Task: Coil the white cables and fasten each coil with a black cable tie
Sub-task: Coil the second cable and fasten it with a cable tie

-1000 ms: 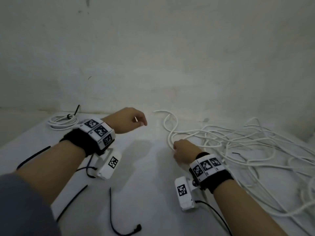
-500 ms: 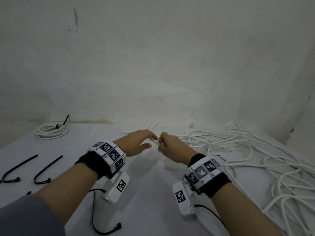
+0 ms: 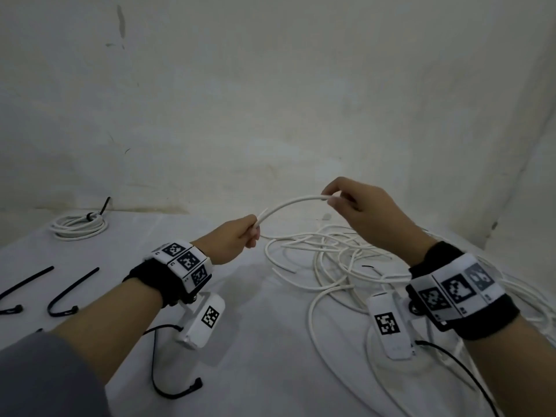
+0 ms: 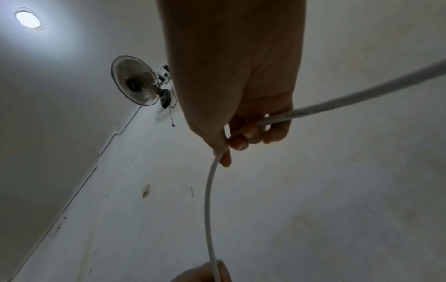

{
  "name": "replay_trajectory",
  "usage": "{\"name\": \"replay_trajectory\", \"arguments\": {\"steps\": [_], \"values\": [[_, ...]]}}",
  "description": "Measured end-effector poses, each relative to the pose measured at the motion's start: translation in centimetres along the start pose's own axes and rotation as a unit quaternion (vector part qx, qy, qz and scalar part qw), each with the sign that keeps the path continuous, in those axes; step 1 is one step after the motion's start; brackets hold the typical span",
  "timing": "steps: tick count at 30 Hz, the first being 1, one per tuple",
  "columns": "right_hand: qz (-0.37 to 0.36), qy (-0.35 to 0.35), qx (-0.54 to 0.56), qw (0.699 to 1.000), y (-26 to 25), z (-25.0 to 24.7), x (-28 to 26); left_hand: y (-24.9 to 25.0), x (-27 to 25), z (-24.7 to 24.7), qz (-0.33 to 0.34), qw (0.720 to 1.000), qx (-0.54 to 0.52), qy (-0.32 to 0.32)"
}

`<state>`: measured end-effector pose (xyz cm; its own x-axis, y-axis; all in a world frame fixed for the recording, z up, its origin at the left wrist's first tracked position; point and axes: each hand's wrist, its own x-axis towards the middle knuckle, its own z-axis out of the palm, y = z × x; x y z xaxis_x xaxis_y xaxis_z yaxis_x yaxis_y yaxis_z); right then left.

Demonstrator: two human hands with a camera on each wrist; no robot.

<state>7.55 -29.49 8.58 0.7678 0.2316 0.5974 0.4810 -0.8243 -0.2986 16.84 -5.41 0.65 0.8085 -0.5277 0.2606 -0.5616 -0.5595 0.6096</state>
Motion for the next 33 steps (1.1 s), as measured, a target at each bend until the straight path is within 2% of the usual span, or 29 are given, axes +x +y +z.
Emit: {"name": "replay_trajectory", "arguments": {"steps": [3,6,8,10,12,14,17,20,22,24,26,28,30,33], "values": [[-0.02,0.061,-0.031,0.997,0.0,-1.7,0.0,-0.6,-0.5,0.6,-0.029,0.999,-0.017,-0.014],[0.026,0.08,-0.005,0.996,0.5,-2.9,0.3,-0.8,-1.0,1.3,-0.064,0.995,-0.079,0.003],[0.086,0.036,0.057,0.994,0.7,-3.1,0.4,-0.4,-1.2,1.6,-0.078,0.986,-0.14,0.043],[0.114,-0.052,0.155,0.98,0.5,-2.8,0.0,-0.1,-1.3,1.8,-0.088,0.972,-0.195,0.099],[0.102,-0.123,0.221,0.962,0.0,-2.1,-0.6,0.3,-1.2,1.7,-0.102,0.957,-0.229,0.146],[0.074,-0.146,0.24,0.957,-0.3,-1.7,-0.8,0.5,-1.0,1.4,-0.112,0.943,-0.262,0.171],[0.053,-0.105,0.252,0.961,-0.7,-1.7,-0.3,0.2,-1.0,0.7,-0.132,0.929,-0.299,0.175],[0.045,-0.022,0.261,0.964,-0.2,-2.6,0.5,-0.2,-1.4,0.4,-0.173,0.909,-0.352,0.138],[0.044,0.006,0.233,0.972,0.5,-3.1,0.8,-0.2,-1.8,0.2,-0.195,0.877,-0.416,0.139],[0.039,0.005,0.163,0.986,1.4,-3.2,0.7,-0.1,-1.9,-0.4,-0.202,0.834,-0.489,0.154],[0.028,-0.017,0.036,0.999,2.0,-2.8,0.3,0.2,-2.0,-1.3,-0.184,0.767,-0.592,0.163],[0.019,-0.08,-0.082,0.993,1.9,-1.9,-0.3,0.7,-1.9,-2.3,-0.145,0.706,-0.675,0.161],[0.01,-0.161,-0.166,0.973,1.5,-0.7,-1.0,1.7,-1.7,-2.8,-0.105,0.683,-0.705,0.158],[-0.047,-0.247,-0.252,0.934,-1.2,1.4,-2.1,3.5,-1.1,-2.3,-0.076,0.695,-0.696,0.166]]}}
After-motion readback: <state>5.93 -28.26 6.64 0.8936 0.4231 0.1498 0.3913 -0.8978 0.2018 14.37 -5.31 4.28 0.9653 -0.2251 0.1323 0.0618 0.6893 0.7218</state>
